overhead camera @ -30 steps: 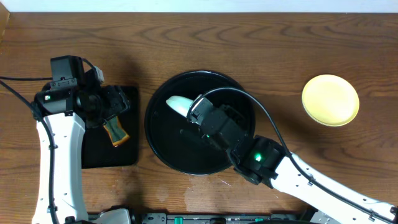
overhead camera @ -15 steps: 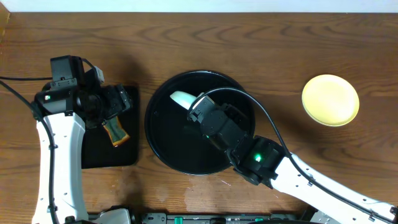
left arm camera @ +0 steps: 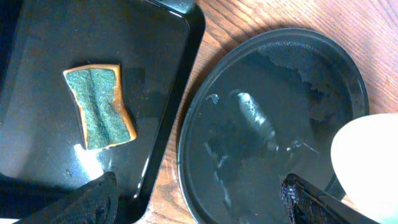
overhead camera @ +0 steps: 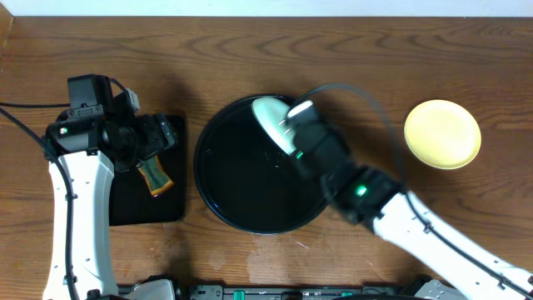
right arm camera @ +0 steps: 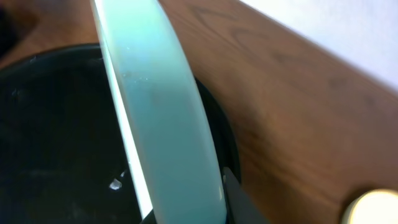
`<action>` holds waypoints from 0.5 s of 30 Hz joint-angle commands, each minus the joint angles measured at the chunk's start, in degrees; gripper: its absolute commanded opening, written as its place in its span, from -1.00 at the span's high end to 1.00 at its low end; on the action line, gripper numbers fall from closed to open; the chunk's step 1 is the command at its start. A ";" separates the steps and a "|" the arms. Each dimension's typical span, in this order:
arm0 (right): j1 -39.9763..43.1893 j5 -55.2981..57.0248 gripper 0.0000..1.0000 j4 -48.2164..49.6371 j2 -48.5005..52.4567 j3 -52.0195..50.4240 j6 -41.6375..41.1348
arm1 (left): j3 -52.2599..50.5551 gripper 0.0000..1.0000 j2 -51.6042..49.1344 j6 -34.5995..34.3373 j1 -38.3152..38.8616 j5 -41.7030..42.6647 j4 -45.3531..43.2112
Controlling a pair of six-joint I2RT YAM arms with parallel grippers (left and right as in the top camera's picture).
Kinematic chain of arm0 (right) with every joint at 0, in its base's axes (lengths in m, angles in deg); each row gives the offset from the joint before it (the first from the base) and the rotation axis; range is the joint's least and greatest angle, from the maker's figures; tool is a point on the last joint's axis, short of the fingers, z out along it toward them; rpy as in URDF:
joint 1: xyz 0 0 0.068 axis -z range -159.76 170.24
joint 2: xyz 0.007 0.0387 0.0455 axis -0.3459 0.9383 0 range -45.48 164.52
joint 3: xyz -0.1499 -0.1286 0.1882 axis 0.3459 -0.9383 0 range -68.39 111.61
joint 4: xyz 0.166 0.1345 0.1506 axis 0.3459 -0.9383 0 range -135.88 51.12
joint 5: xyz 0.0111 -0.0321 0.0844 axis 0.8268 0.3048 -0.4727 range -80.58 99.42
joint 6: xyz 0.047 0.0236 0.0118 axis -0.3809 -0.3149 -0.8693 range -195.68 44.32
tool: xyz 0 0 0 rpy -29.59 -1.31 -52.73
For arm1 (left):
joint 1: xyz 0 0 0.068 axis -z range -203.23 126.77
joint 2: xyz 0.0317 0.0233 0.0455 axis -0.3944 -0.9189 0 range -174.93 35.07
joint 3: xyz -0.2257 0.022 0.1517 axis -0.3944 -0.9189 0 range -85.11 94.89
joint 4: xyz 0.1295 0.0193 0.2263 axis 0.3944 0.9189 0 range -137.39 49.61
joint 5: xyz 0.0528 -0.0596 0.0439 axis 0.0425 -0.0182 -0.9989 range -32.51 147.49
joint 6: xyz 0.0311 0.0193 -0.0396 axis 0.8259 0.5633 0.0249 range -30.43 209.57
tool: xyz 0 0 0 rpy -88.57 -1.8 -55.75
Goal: Clean dirty plates on tray and stack at the side
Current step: 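Carry the blue plate right and set it on the yellow plate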
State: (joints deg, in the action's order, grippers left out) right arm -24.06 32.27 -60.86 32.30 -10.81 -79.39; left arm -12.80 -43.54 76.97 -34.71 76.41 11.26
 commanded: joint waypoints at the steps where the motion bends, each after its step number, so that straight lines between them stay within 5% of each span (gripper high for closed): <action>1: 10.05 -17.99 0.98 -0.33 -1.05 0.13 -11.74 | 0.68 -0.70 0.24 0.52 -0.24 -0.59 0.24; 7: 35.17 -50.01 0.98 -0.42 -0.96 0.13 -17.20 | 0.68 -0.71 0.24 0.52 -0.24 -0.59 0.24; 15: 63.58 -53.35 0.98 -5.73 1.53 0.11 -21.62 | 0.68 -0.71 0.24 0.52 -0.24 -0.59 0.24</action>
State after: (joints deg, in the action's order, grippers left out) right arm 32.12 -16.21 -64.99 32.49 -10.83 -97.79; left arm -12.80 -43.54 76.97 -34.76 76.39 11.28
